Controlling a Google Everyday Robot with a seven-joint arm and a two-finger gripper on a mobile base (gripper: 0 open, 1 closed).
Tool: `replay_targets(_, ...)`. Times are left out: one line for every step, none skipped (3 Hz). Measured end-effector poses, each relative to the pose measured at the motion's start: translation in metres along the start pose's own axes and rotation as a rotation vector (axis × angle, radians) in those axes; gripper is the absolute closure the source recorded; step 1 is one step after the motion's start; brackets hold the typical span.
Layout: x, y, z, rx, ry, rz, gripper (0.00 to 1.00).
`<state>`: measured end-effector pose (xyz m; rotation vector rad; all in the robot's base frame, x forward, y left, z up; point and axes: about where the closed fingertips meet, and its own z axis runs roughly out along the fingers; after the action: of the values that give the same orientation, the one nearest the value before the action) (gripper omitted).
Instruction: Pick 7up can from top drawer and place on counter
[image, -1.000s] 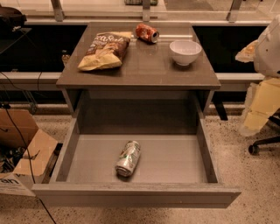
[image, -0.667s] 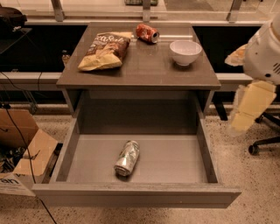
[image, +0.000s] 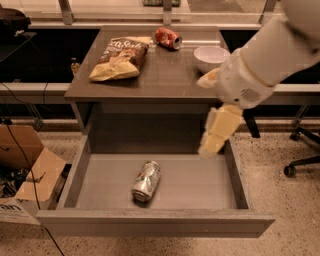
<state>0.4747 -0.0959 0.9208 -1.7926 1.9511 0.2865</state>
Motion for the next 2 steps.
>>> replay_targets(-0.017, -0.008, 0.037, -0.055, -0.069, -0.039, 0.00)
replay_targets(-0.014, -0.015, 0.080, -0.120, -0.101, -0.037, 0.00)
